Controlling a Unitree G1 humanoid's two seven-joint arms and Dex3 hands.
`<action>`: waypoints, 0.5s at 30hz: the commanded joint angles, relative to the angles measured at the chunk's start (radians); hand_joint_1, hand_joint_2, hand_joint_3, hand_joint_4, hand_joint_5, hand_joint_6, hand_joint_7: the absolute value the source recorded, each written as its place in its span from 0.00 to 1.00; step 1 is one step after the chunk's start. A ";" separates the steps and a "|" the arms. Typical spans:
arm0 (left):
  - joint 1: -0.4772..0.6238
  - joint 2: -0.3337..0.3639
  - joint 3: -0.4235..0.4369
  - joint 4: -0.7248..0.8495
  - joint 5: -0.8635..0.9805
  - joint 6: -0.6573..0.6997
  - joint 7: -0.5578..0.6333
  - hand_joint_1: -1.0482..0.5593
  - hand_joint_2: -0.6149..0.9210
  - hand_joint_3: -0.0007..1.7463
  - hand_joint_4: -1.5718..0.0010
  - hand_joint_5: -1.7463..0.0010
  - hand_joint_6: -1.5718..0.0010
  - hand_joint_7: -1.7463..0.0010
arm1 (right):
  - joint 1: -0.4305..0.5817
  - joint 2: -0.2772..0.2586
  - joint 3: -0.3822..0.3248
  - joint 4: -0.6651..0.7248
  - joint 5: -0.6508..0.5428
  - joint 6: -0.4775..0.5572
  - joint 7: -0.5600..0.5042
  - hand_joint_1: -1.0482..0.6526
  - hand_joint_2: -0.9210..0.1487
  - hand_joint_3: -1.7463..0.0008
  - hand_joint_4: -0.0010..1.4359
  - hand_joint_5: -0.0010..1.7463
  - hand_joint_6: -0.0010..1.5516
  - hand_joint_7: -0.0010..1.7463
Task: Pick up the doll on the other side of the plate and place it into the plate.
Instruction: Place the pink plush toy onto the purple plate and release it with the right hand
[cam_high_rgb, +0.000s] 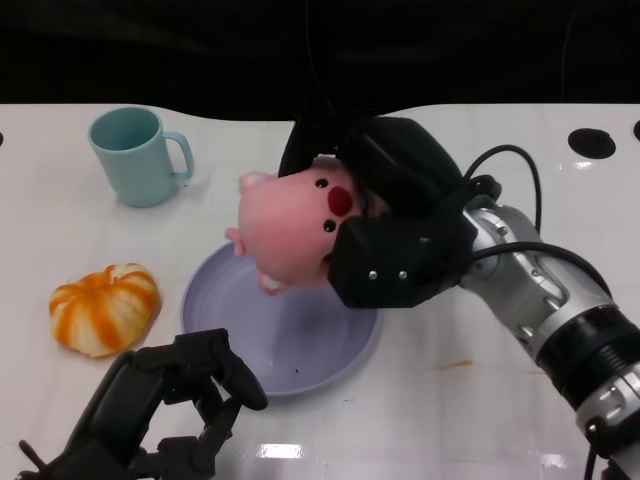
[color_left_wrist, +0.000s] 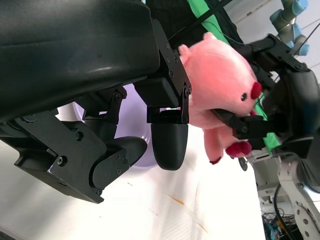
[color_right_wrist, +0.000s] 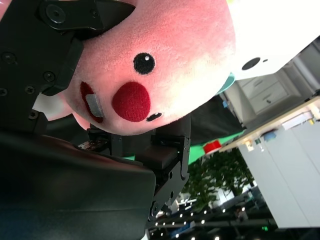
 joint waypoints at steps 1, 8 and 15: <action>0.002 -0.001 0.003 -0.016 0.010 0.018 0.017 0.62 0.73 0.64 0.50 0.11 0.47 0.32 | -0.043 0.027 0.014 0.044 0.000 0.006 0.005 0.50 0.59 0.22 0.66 1.00 0.46 1.00; 0.005 -0.007 0.001 -0.025 0.027 0.027 0.019 0.62 0.73 0.64 0.51 0.11 0.47 0.31 | -0.063 0.089 0.032 0.146 0.003 0.020 0.007 0.52 0.56 0.27 0.64 1.00 0.49 0.89; 0.000 -0.011 -0.001 -0.020 0.039 0.023 0.020 0.63 0.73 0.65 0.50 0.11 0.47 0.31 | -0.061 0.105 0.037 0.168 0.015 0.009 0.058 0.43 0.17 0.75 0.37 0.54 0.41 0.18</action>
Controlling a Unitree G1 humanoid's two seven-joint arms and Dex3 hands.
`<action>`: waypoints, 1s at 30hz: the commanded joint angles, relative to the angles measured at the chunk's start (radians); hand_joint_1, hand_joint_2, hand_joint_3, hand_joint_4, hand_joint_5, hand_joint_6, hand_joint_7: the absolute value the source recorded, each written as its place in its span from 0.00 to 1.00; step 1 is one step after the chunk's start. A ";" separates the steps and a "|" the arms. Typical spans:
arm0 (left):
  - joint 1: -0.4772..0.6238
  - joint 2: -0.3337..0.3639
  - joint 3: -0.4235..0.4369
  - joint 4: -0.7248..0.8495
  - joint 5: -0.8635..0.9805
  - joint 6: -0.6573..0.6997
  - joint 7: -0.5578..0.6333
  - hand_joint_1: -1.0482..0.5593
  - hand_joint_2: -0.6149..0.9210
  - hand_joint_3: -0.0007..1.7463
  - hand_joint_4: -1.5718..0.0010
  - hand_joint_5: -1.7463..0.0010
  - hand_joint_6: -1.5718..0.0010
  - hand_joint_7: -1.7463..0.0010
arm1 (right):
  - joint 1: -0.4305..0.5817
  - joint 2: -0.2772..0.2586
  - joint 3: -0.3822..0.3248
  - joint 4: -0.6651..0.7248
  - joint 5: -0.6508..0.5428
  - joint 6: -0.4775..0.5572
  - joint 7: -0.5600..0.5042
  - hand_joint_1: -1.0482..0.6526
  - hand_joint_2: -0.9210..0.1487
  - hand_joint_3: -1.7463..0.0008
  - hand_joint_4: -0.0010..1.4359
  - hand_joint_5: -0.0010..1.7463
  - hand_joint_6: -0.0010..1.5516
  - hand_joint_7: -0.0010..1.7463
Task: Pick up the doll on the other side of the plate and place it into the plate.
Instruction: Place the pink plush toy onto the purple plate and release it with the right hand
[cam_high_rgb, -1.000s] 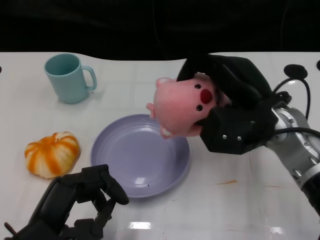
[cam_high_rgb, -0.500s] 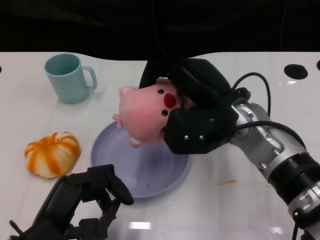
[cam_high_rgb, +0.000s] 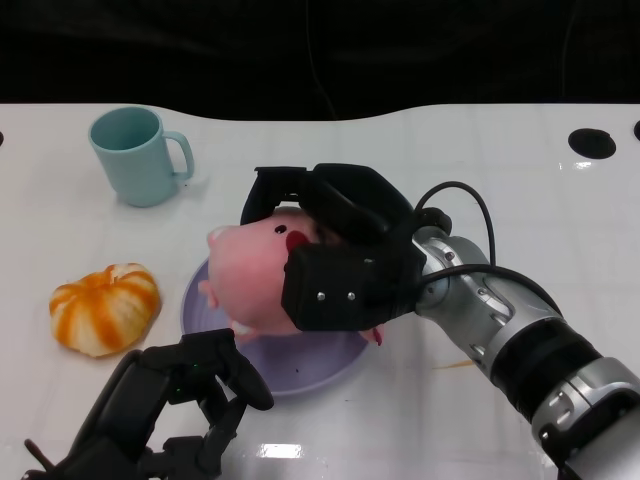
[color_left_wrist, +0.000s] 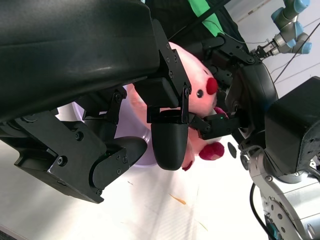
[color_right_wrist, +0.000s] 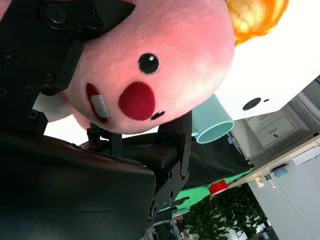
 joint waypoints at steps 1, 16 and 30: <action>-0.002 0.005 0.002 0.000 0.012 -0.002 0.019 0.64 0.72 0.65 0.50 0.11 0.47 0.31 | -0.034 -0.007 0.010 0.001 0.010 -0.010 0.048 0.42 0.09 0.84 0.34 0.43 0.40 0.11; -0.006 0.009 0.003 0.009 0.013 -0.007 0.016 0.62 0.72 0.65 0.50 0.12 0.47 0.32 | -0.023 -0.065 0.078 -0.097 -0.064 0.013 0.124 0.06 0.00 0.84 0.01 0.02 0.03 0.01; -0.003 0.008 0.008 0.002 0.002 0.007 0.011 0.63 0.72 0.65 0.51 0.12 0.47 0.32 | 0.088 -0.187 0.025 -0.368 -0.006 0.007 0.218 0.07 0.00 0.86 0.03 0.06 0.05 0.01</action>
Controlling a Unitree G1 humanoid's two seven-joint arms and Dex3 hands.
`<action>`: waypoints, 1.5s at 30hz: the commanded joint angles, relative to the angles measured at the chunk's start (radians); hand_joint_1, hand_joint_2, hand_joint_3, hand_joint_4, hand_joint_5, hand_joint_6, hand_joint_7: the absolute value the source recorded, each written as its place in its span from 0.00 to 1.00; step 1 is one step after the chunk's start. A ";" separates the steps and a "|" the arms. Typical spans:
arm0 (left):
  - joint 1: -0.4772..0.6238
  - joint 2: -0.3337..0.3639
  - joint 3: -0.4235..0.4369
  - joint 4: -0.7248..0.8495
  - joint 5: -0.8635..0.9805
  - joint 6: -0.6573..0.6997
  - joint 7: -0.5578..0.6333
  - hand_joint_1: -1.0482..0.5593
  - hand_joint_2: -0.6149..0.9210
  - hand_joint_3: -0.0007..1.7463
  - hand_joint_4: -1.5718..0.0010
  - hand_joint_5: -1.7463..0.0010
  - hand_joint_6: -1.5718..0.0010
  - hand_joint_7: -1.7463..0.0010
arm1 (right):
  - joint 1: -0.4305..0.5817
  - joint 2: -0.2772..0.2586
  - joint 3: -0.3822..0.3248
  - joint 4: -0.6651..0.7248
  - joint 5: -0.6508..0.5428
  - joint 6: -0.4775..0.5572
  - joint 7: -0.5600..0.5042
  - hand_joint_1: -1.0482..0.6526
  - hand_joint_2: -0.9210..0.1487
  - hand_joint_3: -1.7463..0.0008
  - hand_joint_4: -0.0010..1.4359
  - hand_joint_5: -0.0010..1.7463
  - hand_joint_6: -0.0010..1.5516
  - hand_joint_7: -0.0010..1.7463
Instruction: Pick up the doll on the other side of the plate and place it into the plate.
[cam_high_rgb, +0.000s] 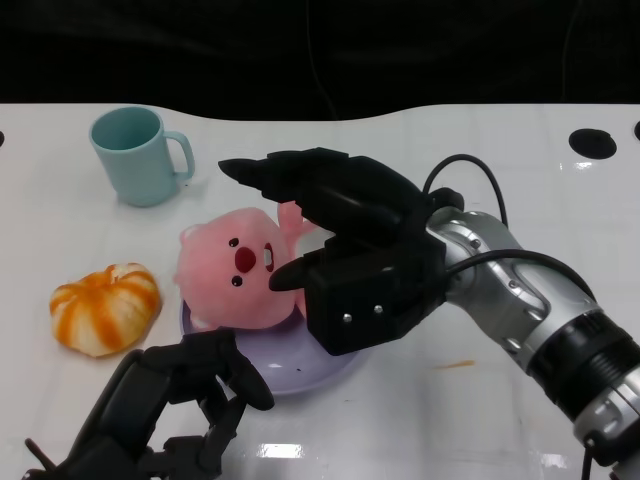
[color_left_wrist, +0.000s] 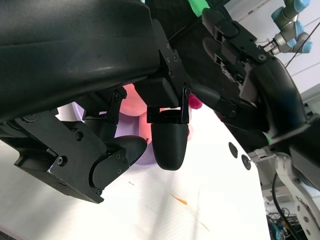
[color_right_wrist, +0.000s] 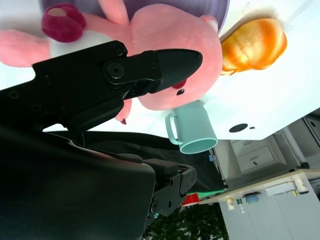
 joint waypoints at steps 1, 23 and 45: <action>0.001 0.009 0.009 -0.005 -0.006 0.013 0.010 0.62 0.72 0.65 0.51 0.12 0.47 0.32 | 0.045 -0.052 -0.036 -0.078 0.040 -0.018 0.023 0.07 0.00 0.86 0.04 0.06 0.05 0.02; 0.005 -0.006 -0.007 -0.020 0.017 0.015 0.024 0.63 0.74 0.63 0.52 0.13 0.47 0.32 | 0.537 -0.255 -0.301 -0.520 0.403 -0.050 0.167 0.35 0.00 0.97 0.15 0.56 0.30 0.10; 0.017 0.041 0.034 0.005 -0.039 -0.029 0.002 0.61 0.74 0.63 0.50 0.12 0.46 0.36 | 0.851 -0.255 -0.447 -0.871 0.716 0.324 0.256 0.72 0.43 0.24 0.59 0.89 0.54 0.71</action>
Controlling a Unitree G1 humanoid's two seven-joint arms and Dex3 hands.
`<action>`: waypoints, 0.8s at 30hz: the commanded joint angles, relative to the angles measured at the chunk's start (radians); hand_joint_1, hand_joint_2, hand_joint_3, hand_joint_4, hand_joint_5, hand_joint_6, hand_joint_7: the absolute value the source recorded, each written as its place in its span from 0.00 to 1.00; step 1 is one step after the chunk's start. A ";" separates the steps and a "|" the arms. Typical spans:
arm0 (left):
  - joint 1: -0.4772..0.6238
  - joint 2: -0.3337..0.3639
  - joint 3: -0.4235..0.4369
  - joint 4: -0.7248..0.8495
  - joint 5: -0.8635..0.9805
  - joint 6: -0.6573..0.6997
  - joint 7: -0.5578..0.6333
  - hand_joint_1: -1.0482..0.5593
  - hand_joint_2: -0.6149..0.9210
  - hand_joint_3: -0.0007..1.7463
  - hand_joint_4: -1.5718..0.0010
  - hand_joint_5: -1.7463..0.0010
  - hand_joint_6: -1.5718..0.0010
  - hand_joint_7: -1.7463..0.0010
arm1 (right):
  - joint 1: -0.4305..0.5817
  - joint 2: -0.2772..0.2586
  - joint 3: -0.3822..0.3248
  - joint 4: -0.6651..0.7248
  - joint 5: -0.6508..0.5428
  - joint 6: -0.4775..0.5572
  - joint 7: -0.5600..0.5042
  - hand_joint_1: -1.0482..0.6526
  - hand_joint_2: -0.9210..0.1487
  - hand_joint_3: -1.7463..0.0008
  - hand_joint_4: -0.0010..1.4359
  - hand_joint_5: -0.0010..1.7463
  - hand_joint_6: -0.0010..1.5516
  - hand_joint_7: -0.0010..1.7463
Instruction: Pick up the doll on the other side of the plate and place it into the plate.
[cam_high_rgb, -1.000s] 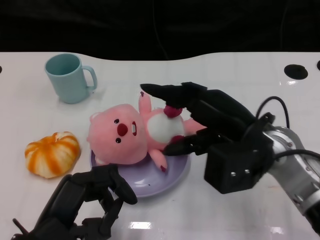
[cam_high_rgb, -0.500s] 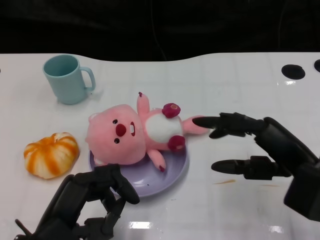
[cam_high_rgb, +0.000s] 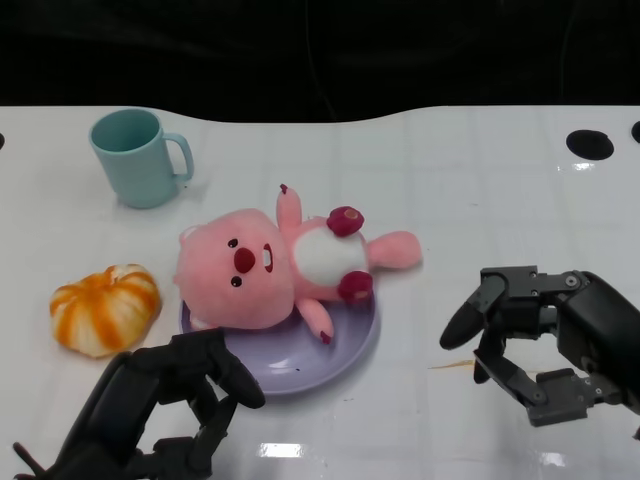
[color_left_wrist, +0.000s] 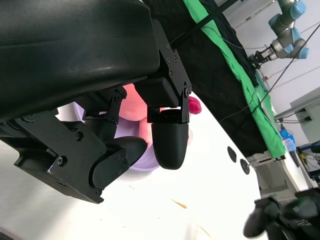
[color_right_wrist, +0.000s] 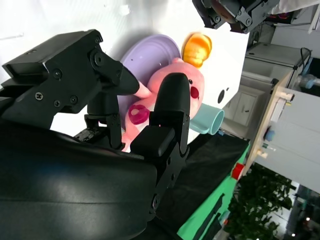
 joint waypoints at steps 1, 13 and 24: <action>0.004 0.020 0.016 0.005 -0.024 -0.004 -0.012 0.60 0.74 0.63 0.50 0.12 0.46 0.36 | 0.011 -0.002 -0.017 0.032 0.003 0.006 -0.003 0.73 0.43 0.22 0.61 0.92 0.54 0.75; 0.014 0.025 0.022 0.001 -0.054 -0.004 -0.021 0.61 0.75 0.62 0.51 0.12 0.46 0.36 | -0.017 -0.043 0.005 0.121 -0.073 0.005 0.038 0.73 0.47 0.18 0.65 1.00 0.54 0.90; 0.013 0.029 0.023 0.008 -0.038 -0.027 -0.016 0.60 0.75 0.61 0.51 0.11 0.46 0.36 | -0.024 -0.037 0.007 0.144 -0.093 -0.012 0.041 0.73 0.47 0.19 0.63 1.00 0.52 0.90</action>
